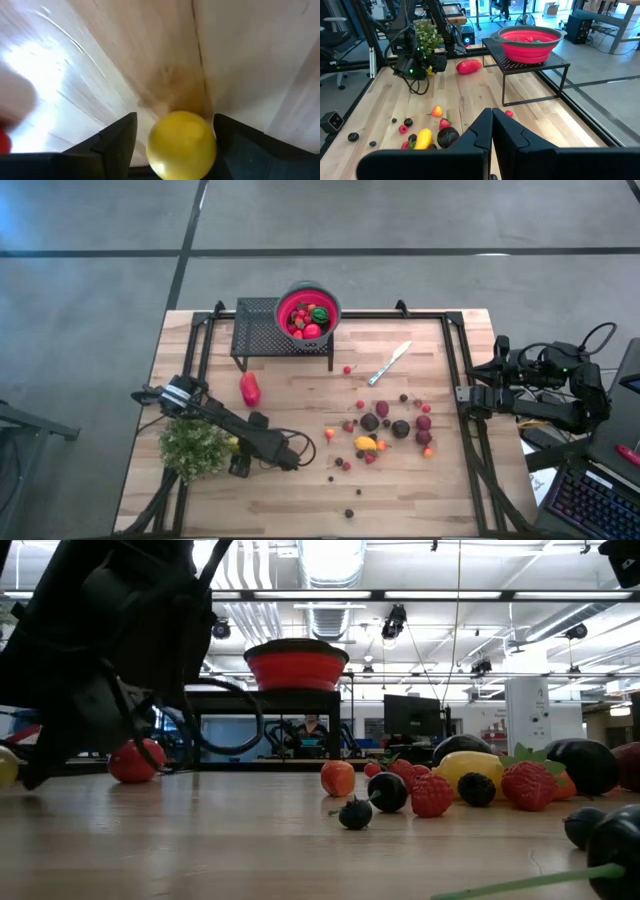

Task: Pick & Place Fruit
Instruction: Put the yellow lemon into the red gray strainer bowl on the shelf

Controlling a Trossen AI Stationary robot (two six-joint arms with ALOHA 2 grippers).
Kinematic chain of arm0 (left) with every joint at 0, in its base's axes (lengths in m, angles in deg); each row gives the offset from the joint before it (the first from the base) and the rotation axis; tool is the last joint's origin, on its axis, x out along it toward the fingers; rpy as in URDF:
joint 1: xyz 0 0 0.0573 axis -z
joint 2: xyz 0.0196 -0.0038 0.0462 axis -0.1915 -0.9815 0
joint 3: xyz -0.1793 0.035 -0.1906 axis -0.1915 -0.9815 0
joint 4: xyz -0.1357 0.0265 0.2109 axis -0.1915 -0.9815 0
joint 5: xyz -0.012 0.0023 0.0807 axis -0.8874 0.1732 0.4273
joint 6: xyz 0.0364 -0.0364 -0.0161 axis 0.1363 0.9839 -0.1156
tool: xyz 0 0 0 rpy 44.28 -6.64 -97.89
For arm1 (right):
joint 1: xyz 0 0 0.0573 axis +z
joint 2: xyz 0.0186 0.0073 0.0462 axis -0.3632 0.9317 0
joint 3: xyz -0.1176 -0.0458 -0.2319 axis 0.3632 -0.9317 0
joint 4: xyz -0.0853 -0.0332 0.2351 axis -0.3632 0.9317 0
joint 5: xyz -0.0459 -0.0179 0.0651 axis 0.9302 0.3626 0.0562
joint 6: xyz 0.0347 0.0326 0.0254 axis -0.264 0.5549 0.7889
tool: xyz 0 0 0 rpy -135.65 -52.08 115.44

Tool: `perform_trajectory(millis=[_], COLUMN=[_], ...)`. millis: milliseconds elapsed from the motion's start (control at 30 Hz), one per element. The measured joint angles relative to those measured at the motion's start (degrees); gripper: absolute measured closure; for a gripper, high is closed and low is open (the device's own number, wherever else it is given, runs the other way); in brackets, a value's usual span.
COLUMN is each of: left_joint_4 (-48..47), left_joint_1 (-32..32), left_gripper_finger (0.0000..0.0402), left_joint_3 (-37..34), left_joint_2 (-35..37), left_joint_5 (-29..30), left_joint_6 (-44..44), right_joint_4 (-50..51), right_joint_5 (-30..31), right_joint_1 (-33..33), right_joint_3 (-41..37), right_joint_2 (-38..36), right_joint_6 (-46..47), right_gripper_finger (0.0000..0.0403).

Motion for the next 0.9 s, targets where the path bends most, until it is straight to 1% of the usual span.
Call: perform_trajectory(millis=[133, 200, 333, 533, 567, 633, 733, 900], left_joint_4=[1.4, 1.33, 0.47, -0.96, -0.97, -0.98, -1.48, -1.52], left_joint_1=[-0.02, -0.02, 0.0, 0.0, 0.0, -0.09, -0.55, -0.59], left_gripper_finger=[0.0133, 0.0133, 0.0132, 0.0131, 0.0131, 0.0131, 0.0131, 0.0131], left_joint_3=[0.73, 0.83, 1.53, 1.43, 1.42, 1.42, 1.31, 0.71], left_joint_2=[0.0, 0.0, 0.0, 0.0, 0.0, 0.0, 0.0, 0.0], left_joint_5=[3.21, 3.73, 4.22, 3.81, 3.07, -0.34, -6.36, -11.29], left_joint_6=[0.66, 2.05, 10.02, 18.2, 20.26, 24.12, 26.16, 29.19], right_joint_4=[-0.01, -0.01, -0.01, -0.01, -0.01, -0.01, -0.01, -0.01], right_joint_5=[-0.01, -0.01, 0.0, 0.01, 0.0, 0.01, -0.01, -0.01], right_joint_1=[0.01, 0.02, 0.0, 0.02, 0.01, 0.01, 0.0, 0.02], right_joint_3=[0.0, 0.0, 0.0, 0.0, -0.01, -0.01, 0.0, 0.0], right_joint_2=[-0.01, -0.01, 0.0, 0.01, 0.01, 0.01, -0.01, 0.01], right_joint_6=[0.02, 0.01, 0.01, 0.1, 0.08, 0.01, 0.07, 0.0], right_gripper_finger=[0.0394, 0.0394, 0.0394, 0.0394, 0.0394, 0.0394, 0.0394, 0.0394])
